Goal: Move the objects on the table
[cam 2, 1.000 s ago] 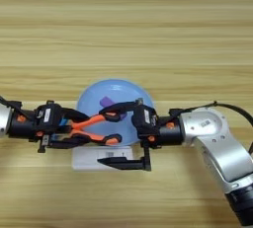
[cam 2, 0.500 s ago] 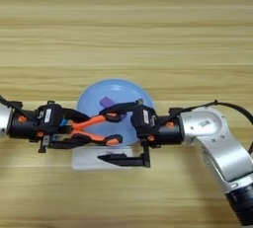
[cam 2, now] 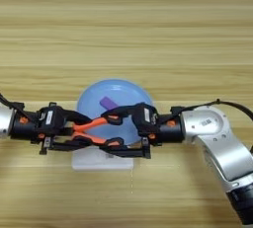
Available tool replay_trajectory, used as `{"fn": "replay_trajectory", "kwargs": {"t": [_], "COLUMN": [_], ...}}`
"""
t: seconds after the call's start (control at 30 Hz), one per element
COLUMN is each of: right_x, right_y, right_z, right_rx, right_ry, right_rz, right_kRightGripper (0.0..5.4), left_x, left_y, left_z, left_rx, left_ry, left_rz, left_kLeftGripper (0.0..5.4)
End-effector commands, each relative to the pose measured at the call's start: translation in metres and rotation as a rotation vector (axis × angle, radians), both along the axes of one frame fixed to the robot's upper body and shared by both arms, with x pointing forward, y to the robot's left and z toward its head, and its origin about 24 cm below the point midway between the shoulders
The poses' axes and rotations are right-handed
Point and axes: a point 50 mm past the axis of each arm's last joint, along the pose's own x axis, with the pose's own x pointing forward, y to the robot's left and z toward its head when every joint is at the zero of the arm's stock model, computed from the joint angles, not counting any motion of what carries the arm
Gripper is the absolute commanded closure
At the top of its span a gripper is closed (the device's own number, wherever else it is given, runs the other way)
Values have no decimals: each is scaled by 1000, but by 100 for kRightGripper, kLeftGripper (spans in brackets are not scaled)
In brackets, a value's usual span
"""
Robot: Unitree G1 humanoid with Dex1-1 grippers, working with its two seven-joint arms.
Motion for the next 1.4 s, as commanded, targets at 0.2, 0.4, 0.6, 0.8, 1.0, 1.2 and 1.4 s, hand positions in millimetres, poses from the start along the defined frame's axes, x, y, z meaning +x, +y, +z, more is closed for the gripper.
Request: {"fn": "replay_trajectory", "kwargs": {"t": [0.2,0.4,0.6,0.8,1.0,1.2,1.4], "right_x": [-3,-3,-2,-2,-2,-2,-1], "right_y": [3,3,3,3,3,3,3], "right_z": [2,2,2,2,2,1,1], "right_rx": [2,4,5,6,6,10,15], "right_ry": [-14,-15,-16,-17,-18,-19,-22], "right_rz": [47,45,41,39,39,37,31], "right_kRightGripper": [197,197,197,197,197,197,197], "left_x": [9,9,9,9,8,7,6], "left_y": [1,0,-1,-2,-3,-4,-4], "left_z": [9,9,9,11,13,14,15], "left_rx": [-2,-9,-21,-44,-64,-80,-95], "left_ry": [-57,-61,-66,-78,-81,-80,-77], "left_rz": [40,44,46,41,35,24,18], "left_kLeftGripper": [311,311,311,235,180,123,68]}}
